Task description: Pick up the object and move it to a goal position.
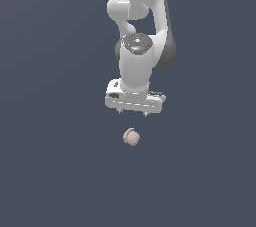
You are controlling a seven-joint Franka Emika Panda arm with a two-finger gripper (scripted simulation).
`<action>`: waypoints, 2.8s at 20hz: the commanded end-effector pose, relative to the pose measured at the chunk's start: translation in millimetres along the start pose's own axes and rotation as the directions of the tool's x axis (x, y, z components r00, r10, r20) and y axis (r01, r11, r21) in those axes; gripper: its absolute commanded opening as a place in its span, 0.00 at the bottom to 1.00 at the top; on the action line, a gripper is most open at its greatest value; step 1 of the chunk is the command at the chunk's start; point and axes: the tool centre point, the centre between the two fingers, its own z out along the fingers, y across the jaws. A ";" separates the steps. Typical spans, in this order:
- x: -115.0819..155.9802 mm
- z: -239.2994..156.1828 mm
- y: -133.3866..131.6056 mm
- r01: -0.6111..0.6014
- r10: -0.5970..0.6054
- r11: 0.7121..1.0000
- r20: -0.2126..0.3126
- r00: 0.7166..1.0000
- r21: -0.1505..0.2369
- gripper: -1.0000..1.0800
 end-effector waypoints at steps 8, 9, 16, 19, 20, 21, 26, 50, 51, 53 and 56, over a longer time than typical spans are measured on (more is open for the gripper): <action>22.4 38.2 -2.2 -0.259 0.259 0.966 0.018 0.966 0.001 0.96; 24.5 42.4 -2.5 -0.285 0.285 0.958 0.020 0.958 0.000 0.96; 35.6 66.3 -3.6 -0.426 0.426 0.905 0.027 0.904 -0.007 0.96; 38.4 73.1 -4.0 -0.463 0.463 0.886 0.029 0.886 -0.009 0.96; 39.1 74.9 -4.0 -0.473 0.473 0.881 0.029 0.880 -0.010 0.96; 39.8 76.5 -4.1 -0.481 0.482 0.876 0.029 0.876 -0.011 0.96; 41.4 80.8 -4.3 -0.504 0.504 0.864 0.030 0.863 -0.013 0.96; 39.8 130.9 -4.5 -0.504 0.505 0.863 0.030 0.863 -0.013 0.00; 39.8 130.9 -4.5 -0.504 0.505 0.863 0.030 0.863 -0.013 0.00; 39.8 130.9 -4.5 -0.504 0.505 0.863 0.030 0.863 -0.013 0.00; 39.8 130.9 -4.5 -0.504 0.505 0.863 0.030 0.863 -0.013 0.00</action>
